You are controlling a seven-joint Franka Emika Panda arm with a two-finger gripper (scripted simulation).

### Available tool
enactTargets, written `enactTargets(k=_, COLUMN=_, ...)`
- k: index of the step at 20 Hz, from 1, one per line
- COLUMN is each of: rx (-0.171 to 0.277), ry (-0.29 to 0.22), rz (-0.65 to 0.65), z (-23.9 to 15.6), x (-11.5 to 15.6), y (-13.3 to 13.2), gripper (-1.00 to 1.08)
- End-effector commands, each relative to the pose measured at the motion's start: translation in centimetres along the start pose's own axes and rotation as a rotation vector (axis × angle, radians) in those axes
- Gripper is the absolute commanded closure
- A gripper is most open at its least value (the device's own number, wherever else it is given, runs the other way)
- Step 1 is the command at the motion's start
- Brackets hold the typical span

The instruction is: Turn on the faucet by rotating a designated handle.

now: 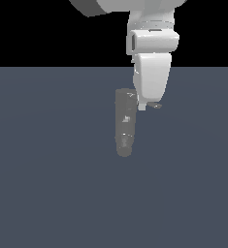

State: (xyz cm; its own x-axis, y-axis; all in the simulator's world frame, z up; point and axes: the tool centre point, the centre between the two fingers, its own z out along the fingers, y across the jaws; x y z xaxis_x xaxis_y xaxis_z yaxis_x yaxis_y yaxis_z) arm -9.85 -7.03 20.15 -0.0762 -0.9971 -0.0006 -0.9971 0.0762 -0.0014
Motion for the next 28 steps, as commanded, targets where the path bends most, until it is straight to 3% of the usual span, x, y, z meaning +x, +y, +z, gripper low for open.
enactTargets(k=1, rx=0.000, ry=0.000, rz=0.002, z=0.0, x=0.6, y=-0.5, gripper=1.08)
enactTargets(k=28, rx=-0.001, ry=0.001, rz=0.028, z=0.0, x=9.1, y=-7.3, gripper=1.08)
